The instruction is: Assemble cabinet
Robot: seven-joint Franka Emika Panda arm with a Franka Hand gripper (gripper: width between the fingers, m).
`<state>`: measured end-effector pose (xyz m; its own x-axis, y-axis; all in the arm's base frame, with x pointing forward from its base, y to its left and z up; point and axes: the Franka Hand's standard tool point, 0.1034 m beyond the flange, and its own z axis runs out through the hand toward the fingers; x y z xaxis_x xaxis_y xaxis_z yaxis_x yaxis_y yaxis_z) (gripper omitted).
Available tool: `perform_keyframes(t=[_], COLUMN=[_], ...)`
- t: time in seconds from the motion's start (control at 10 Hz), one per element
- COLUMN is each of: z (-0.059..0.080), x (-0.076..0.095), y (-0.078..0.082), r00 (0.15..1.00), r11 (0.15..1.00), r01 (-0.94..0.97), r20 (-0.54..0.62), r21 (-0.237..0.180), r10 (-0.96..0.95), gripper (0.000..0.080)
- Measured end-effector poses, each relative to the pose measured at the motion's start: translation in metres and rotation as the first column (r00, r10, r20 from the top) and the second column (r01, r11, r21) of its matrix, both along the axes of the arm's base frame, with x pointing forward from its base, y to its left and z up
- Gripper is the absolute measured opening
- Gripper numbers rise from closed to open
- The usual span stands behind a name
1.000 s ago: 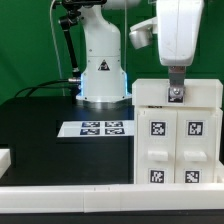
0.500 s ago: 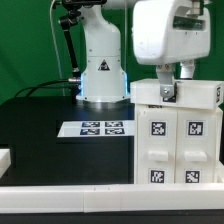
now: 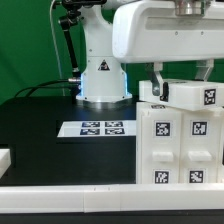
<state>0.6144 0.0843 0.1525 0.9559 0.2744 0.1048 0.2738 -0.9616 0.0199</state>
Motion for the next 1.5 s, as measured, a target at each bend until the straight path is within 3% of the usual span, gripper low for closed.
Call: perform_keyframes(t=[0.3, 0.7, 1.0, 1.1, 1.5], z=[0.0, -0.001, 0.0, 0.0, 0.004], x=[0.0, 0.001, 0.001, 0.001, -0.002], y=[-0.001, -0.001, -0.001, 0.0, 0.01], r00=[0.939, 0.848, 0.716, 0.661, 0.234], r11=[0.938, 0.846, 0.711, 0.656, 0.218], r01=[0.345, 0.53, 0.698, 0.75, 0.966], r20=[-0.008, -0.019, -0.043, -0.05, -0.106], r21=[0.038, 0.059, 0.082, 0.089, 0.139], r10=[-0.345, -0.53, -0.697, -0.749, -0.966], gripper=[0.056, 0.056, 0.056, 0.056, 0.056])
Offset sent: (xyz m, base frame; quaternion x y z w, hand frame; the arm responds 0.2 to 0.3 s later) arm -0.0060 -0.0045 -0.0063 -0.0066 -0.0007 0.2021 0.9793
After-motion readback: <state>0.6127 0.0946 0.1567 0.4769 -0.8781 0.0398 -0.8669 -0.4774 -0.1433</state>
